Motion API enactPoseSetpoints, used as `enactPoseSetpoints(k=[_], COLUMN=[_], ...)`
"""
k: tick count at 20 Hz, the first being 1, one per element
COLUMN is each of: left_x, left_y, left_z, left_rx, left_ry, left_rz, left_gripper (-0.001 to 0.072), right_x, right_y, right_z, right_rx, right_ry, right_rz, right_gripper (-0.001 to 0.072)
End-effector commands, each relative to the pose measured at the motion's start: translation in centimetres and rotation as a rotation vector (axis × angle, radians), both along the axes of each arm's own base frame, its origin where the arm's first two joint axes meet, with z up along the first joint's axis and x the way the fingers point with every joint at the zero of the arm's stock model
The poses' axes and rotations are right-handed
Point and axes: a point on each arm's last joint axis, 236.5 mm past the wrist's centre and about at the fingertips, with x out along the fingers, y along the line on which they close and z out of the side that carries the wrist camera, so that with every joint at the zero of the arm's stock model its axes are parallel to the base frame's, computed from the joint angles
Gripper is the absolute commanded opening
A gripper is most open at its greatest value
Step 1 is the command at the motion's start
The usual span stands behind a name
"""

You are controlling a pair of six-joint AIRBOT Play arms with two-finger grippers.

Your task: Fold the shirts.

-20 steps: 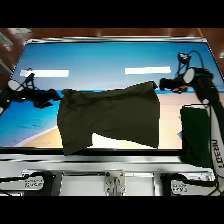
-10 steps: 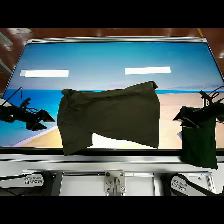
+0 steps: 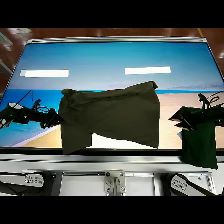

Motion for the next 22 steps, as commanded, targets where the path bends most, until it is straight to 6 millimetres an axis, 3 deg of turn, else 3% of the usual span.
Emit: enactPoseSetpoints(k=[1,2,4,7,13,17,18,20,21,22], left_x=[1.4,1.2,1.0,1.1,1.4,1.4,1.5,1.6,1.8,2.4], left_y=[-0.7,-0.9,-1.3,-1.4,-1.5,-1.6,-1.5,-1.5,-1.4,-1.3], left_z=[-0.1,0.1,1.1,2.8,5.6,6.8,7.2,8.0,8.6,9.8], left_rx=[0.004,-0.004,-0.014,-0.009,0.005,0.011,0.015,0.024,0.031,0.045], left_ry=[-0.027,-0.032,-0.058,-0.1,-0.164,-0.191,-0.202,-0.225,-0.245,-0.28], left_rz=[0.037,0.014,-0.042,-0.066,-0.08,-0.087,-0.087,-0.088,-0.089,-0.093], left_gripper=[0.0089,0.0041,0.0041,0.0041,0.0041,0.0041,0.0041,0.0041,0.0041,0.004], right_x=[-1.5,-3.4,-7.1,-9.7,-10.0,-7.8,-7.0,-5.7,-4.8,-3.7], right_y=[-0.4,-0.5,0.9,3.7,6.6,7.6,7.9,8.9,9.5,9.9], right_z=[-0.7,-1.8,-3.9,-6.8,-9.1,-10.4,-10.7,-10.8,-10.2,-9.2], right_rx=[-0.022,-0.035,0.009,0.092,0.168,0.079,0.056,0.048,0.068,0.092], right_ry=[0.055,0.119,0.237,0.291,0.243,0.181,0.161,0.118,0.086,0.042], right_rz=[0.023,0.049,0.075,0.033,-0.041,-0.04,-0.048,-0.064,-0.06,-0.039], right_gripper=[0.0639,0.0675,0.0675,0.0674,0.0671,0.0669,0.0579,0.022,0.0073,0.0064])
